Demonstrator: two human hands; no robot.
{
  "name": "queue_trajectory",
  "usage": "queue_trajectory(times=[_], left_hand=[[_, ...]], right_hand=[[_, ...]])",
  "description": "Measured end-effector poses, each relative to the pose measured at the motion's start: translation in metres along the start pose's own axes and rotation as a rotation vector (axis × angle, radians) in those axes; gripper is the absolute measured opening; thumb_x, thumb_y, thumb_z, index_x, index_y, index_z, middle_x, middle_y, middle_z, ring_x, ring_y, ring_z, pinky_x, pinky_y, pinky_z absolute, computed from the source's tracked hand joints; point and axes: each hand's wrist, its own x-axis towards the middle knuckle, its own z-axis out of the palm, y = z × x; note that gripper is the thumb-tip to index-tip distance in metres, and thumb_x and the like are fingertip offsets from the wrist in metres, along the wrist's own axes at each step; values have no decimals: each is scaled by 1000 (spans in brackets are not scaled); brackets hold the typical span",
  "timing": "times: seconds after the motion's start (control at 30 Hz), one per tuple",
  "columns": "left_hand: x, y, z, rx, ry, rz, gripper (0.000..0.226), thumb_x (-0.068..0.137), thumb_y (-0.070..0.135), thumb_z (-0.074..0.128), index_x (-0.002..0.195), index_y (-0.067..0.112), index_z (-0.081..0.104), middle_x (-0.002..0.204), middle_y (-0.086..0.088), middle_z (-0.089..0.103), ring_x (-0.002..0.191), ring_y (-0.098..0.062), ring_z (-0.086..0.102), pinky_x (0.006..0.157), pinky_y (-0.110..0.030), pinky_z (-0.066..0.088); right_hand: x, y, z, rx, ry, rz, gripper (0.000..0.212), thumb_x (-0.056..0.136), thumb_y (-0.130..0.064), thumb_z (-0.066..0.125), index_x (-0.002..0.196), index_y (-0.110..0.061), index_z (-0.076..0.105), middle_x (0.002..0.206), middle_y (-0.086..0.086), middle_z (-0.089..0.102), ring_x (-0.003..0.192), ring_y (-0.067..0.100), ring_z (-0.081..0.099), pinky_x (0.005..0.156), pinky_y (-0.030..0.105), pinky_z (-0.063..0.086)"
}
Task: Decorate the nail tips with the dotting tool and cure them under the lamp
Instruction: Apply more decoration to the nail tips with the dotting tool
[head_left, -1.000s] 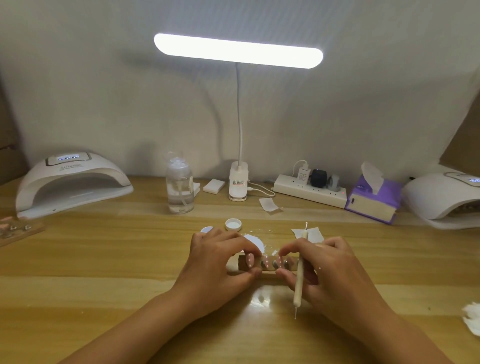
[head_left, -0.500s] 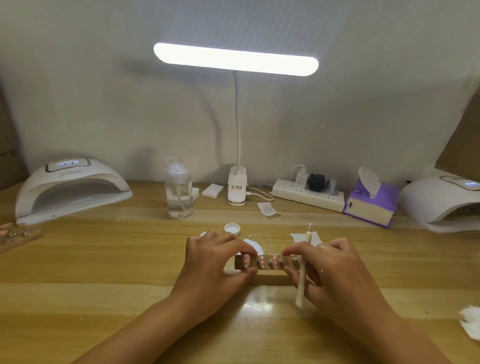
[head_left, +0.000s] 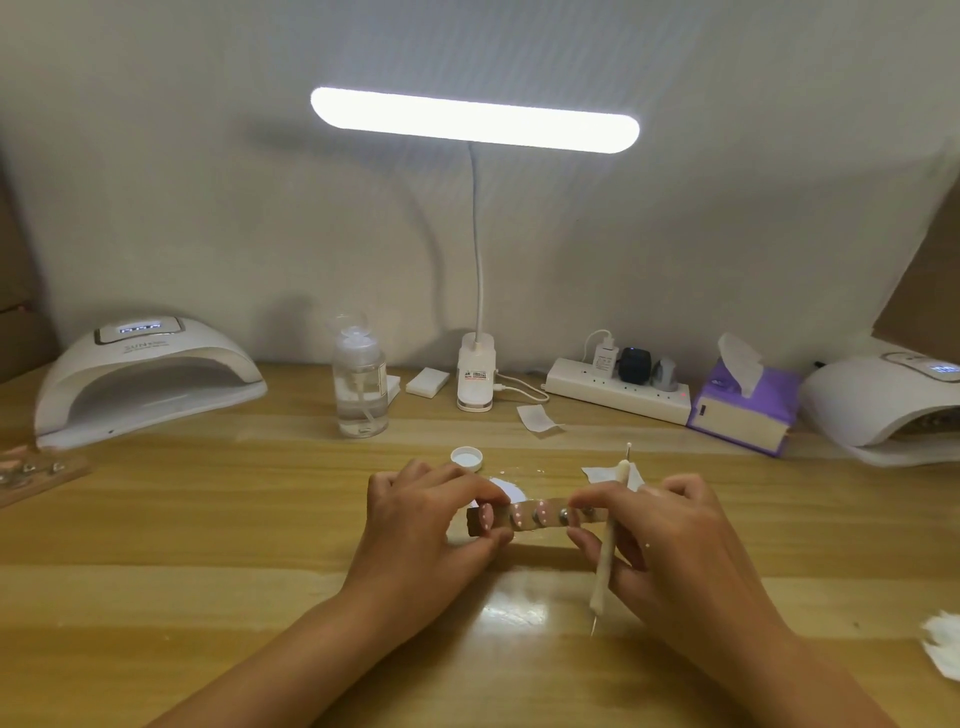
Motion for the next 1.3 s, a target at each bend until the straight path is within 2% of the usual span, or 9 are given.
queue_trajectory(times=[0.13, 0.23, 0.57, 0.77, 0.97, 1.07, 1.17, 1.23, 1.3], left_hand=[[1, -1, 1, -17, 29, -61, 18, 76, 44, 78, 89, 45, 65, 86, 30, 57, 90, 8, 45, 90, -15, 19], [3, -2, 1, -11, 43, -109, 17, 77, 45, 77, 89, 44, 65, 88, 30, 58, 90, 8, 45, 83, -21, 22], [4, -1, 0, -51, 92, -158, 16, 78, 42, 77, 90, 38, 67, 86, 22, 57, 87, -2, 51, 78, -29, 26], [5, 0, 0, -58, 86, -153, 17, 78, 42, 77, 91, 37, 68, 86, 23, 57, 87, -2, 51, 78, -28, 27], [5, -1, 1, -79, 82, -166, 16, 78, 42, 77, 92, 39, 68, 86, 23, 57, 87, -1, 51, 78, -27, 26], [5, -2, 0, -106, 88, -173, 17, 79, 41, 77, 94, 40, 68, 87, 24, 57, 86, 0, 52, 79, -28, 28], [5, -1, 0, -104, 115, -146, 17, 79, 39, 77, 94, 41, 69, 87, 25, 55, 89, -1, 50, 79, -28, 27], [4, 1, 0, -89, 117, -94, 16, 79, 38, 78, 94, 40, 70, 86, 26, 54, 91, 0, 49, 82, -28, 28], [3, 2, -1, -103, 108, -58, 20, 79, 36, 79, 96, 41, 70, 86, 27, 55, 93, 0, 50, 86, -28, 28]], right_hand=[[-1, -1, 2, 61, 32, 38, 22, 79, -42, 76, 96, -32, 67, 54, -18, 44, 53, -1, 39, 73, 28, 42], [-3, -5, 7, 77, -7, 40, 22, 80, -44, 78, 92, -31, 64, 53, -18, 44, 52, -1, 43, 74, 31, 47], [0, -12, 25, 31, -58, 110, 26, 79, -44, 80, 79, -29, 59, 48, -29, 24, 49, -12, 29, 70, 33, 48], [3, -11, 33, 27, -52, 110, 27, 78, -41, 82, 78, -26, 60, 49, -23, 32, 50, 5, 44, 70, 35, 49], [-1, -6, 37, 87, -81, 141, 30, 79, -55, 74, 86, -29, 61, 50, -27, 33, 54, -2, 42, 78, 35, 46], [1, -6, 32, 107, 44, 180, 40, 76, -65, 65, 84, -27, 57, 51, -25, 35, 51, -9, 36, 64, 28, 43], [5, 2, 26, 153, 246, 252, 44, 75, -55, 71, 99, -23, 52, 74, -16, 54, 66, 2, 52, 62, 32, 48], [4, 7, 24, 191, 227, 272, 53, 73, -45, 80, 113, -24, 52, 99, -12, 60, 84, 10, 57, 76, 41, 51], [3, 9, 24, 255, 147, 276, 61, 72, -35, 85, 121, -29, 51, 107, -16, 60, 94, 10, 59, 86, 46, 50]])
